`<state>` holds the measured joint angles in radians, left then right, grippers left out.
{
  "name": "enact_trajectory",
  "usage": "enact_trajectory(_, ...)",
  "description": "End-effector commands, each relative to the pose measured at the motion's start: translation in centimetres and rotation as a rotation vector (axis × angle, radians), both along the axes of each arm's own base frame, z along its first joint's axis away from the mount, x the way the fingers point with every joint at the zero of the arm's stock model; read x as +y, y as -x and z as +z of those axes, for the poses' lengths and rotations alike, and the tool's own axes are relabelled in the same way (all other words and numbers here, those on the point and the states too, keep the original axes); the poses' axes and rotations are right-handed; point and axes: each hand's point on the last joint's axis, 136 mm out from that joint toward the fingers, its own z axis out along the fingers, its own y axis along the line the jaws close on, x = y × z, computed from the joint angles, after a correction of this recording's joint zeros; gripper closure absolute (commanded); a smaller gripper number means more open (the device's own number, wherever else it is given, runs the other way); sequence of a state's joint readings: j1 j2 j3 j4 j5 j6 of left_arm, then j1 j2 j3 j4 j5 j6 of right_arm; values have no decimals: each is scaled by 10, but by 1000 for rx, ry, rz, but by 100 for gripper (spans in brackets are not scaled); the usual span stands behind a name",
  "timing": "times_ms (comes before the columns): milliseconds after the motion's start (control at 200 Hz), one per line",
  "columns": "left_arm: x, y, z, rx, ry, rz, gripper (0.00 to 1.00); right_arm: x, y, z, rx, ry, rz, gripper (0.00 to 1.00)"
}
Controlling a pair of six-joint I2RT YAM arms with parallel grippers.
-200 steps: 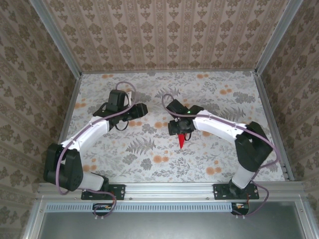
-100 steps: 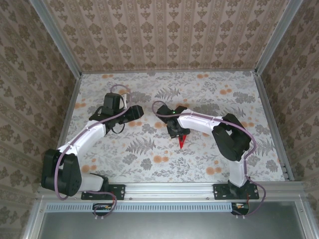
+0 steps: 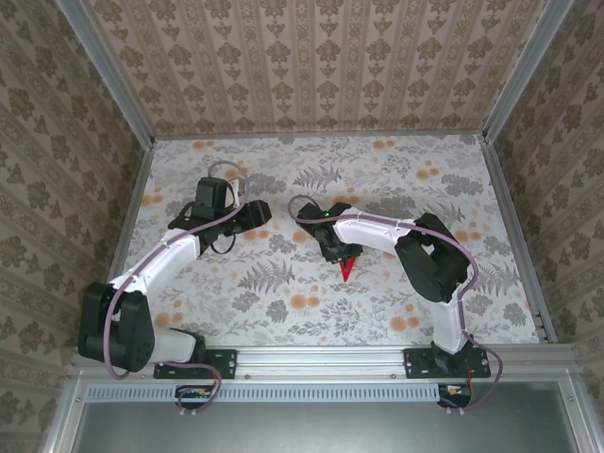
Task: Fold a paper plane with a square sheet of paper (fold left side to right side)
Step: Pick up the paper plane at the center of the table.
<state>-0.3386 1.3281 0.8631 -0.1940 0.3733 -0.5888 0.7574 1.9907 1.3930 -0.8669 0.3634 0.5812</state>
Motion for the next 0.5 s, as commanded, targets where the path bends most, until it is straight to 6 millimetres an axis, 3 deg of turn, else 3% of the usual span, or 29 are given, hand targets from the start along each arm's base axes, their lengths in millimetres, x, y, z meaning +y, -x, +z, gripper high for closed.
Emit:
enact_trajectory(0, 1, 1, 8, -28, 10, -13, 40, -9, 3, 15, -28, 22, -7, 77)
enact_trajectory(130, 0, 1, 9, -27, 11, -15, 40, -10, 4, 28, -49, -44, -21, 100)
enact_trajectory(310, 0, 2, 10, -27, 13, -17, 40, -7, 2, 38, -74, -269, -48, 100)
enact_trajectory(495, -1, 2, 12, -27, 17, -18, 40, -12, 4, 14, -28, -365, -100, 99)
